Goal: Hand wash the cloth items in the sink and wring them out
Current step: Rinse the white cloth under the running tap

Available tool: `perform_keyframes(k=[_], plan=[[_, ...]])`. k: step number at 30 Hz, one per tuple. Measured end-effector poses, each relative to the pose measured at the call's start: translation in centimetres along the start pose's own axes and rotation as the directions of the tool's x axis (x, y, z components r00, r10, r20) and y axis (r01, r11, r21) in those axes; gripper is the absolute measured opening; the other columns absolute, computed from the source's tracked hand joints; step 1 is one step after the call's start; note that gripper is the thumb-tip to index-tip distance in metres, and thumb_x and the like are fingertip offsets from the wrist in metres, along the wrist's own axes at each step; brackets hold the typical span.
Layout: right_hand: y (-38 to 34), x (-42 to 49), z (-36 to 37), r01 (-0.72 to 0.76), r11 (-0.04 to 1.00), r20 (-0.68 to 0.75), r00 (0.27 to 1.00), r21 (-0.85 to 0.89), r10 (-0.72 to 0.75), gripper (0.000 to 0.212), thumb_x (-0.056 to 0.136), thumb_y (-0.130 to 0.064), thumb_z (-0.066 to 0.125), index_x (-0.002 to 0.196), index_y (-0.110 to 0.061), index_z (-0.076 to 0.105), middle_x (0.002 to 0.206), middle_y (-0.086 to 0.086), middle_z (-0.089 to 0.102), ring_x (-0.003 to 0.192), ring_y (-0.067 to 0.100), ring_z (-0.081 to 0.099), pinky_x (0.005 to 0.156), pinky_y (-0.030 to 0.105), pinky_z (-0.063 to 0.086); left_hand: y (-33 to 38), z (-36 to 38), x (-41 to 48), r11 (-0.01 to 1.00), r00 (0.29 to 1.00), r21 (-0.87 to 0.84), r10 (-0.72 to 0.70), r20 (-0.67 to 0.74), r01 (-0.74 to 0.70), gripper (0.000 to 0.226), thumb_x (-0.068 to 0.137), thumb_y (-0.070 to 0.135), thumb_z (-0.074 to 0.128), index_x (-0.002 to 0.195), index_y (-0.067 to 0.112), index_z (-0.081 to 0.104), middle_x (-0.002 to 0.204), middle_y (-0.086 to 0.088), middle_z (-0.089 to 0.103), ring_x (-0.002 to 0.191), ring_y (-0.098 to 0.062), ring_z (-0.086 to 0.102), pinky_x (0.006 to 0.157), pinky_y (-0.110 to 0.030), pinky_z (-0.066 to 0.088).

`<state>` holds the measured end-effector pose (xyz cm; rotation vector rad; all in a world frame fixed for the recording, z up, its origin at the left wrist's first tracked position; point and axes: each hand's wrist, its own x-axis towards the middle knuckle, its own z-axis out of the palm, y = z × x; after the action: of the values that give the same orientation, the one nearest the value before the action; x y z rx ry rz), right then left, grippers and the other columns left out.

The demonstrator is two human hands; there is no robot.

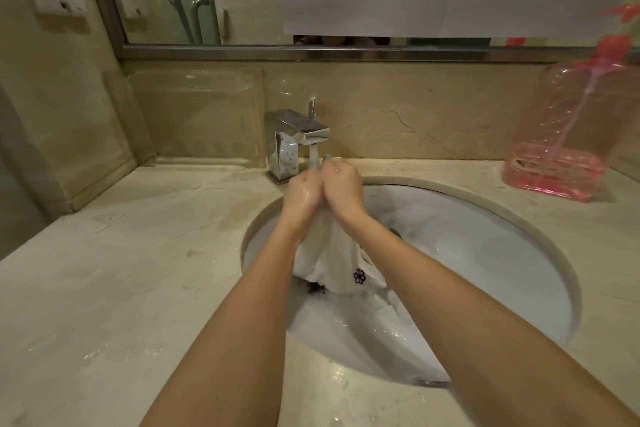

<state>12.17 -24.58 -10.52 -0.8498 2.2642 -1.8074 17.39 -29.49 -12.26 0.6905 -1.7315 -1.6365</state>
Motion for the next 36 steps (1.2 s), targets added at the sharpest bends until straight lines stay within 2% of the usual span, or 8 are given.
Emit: perform_keyframes(k=[8,13,17,21,25,27,32,36], plan=[[-0.4,-1.4,-0.4,0.183,0.983,0.107,0.977,0.020,-0.184,0.051,0.095,-0.012,0.049,0.047,-0.021,0.033,0.044,-0.008,0.030,0.044,0.007,0.027,0.048,0.025,0.024,-0.3,-1.1,0.3,0.992,0.996,0.094,0.088,-0.010,-0.087,0.029,0.100,0.016,0.042,0.078,0.014,0.062,0.078,-0.002,0.062,0.080,-0.018,0.058,0.069,-0.026,0.047],[0.8,0.5,-2.5,0.144,0.977,0.086,0.988,-0.160,-0.131,0.048,0.102,-0.028,0.043,0.055,-0.018,0.044,0.055,-0.002,0.045,0.054,0.014,0.040,0.056,0.031,0.031,1.0,-0.5,-1.3,0.985,0.952,0.036,-0.171,0.254,0.168,0.046,0.097,0.057,0.046,0.122,0.022,0.063,0.116,0.004,0.066,0.107,-0.010,0.059,0.083,-0.026,0.047],[1.7,1.0,-4.4,-0.109,0.989,0.152,0.981,-0.104,0.124,0.041,0.103,-0.047,0.033,0.086,-0.017,0.056,0.081,0.000,0.057,0.075,0.013,0.052,0.070,0.030,0.041,0.5,-3.0,-1.7,0.906,0.794,0.235,-0.421,0.438,0.351,0.049,0.089,0.039,0.068,0.130,0.014,0.056,0.119,-0.008,0.067,0.111,-0.025,0.062,0.095,-0.040,0.050],[2.8,0.9,-6.9,-0.397,0.914,0.473,0.824,0.087,0.313,0.054,0.100,-0.055,0.029,0.099,-0.011,0.061,0.102,0.008,0.067,0.099,0.024,0.063,0.084,0.035,0.052,0.7,-2.4,-1.5,0.962,0.906,-0.036,-0.241,0.349,0.270,0.030,0.094,0.035,0.063,0.120,0.020,0.059,0.114,-0.008,0.069,0.109,-0.027,0.065,0.096,-0.045,0.052],[4.8,0.7,-7.7,-0.284,0.937,0.640,0.686,-0.202,0.346,0.041,0.094,-0.042,0.059,0.112,-0.006,0.061,0.109,0.011,0.064,0.102,0.027,0.060,0.092,0.038,0.047,0.7,-2.1,-1.1,0.917,0.974,-0.383,-0.027,0.225,0.114,0.016,0.100,0.026,0.054,0.109,0.013,0.058,0.096,-0.009,0.067,0.088,-0.021,0.067,0.079,-0.035,0.058],[6.5,0.0,-7.4,-0.218,0.939,0.701,0.625,-0.267,0.344,0.027,0.093,-0.030,0.064,0.104,-0.005,0.059,0.099,0.012,0.060,0.093,0.027,0.053,0.081,0.036,0.042,0.8,-2.1,-1.1,0.875,0.975,-0.478,0.041,0.221,0.072,0.015,0.103,0.022,0.047,0.102,0.011,0.059,0.081,-0.003,0.064,0.074,-0.013,0.063,0.067,-0.026,0.056],[5.9,-0.1,-8.8,-0.266,0.964,0.641,0.740,0.002,0.203,0.027,0.100,-0.025,0.052,0.121,-0.009,0.056,0.110,0.008,0.067,0.104,0.030,0.065,0.084,0.046,0.055,0.6,-2.3,-1.0,0.938,0.988,-0.327,-0.080,0.129,0.118,0.020,0.104,0.028,0.045,0.117,0.017,0.055,0.089,-0.003,0.062,0.074,-0.014,0.060,0.051,-0.020,0.050],[4.0,1.2,-9.6,-0.365,0.894,0.497,0.845,0.262,0.200,0.021,0.102,-0.021,0.047,0.107,-0.005,0.059,0.097,0.011,0.066,0.089,0.023,0.064,0.073,0.033,0.051,0.1,-2.7,-1.4,0.957,0.910,0.014,-0.280,0.306,0.289,0.069,0.091,0.047,0.061,0.147,0.039,0.022,0.139,0.001,0.049,0.119,-0.026,0.056,0.088,-0.044,0.055]])
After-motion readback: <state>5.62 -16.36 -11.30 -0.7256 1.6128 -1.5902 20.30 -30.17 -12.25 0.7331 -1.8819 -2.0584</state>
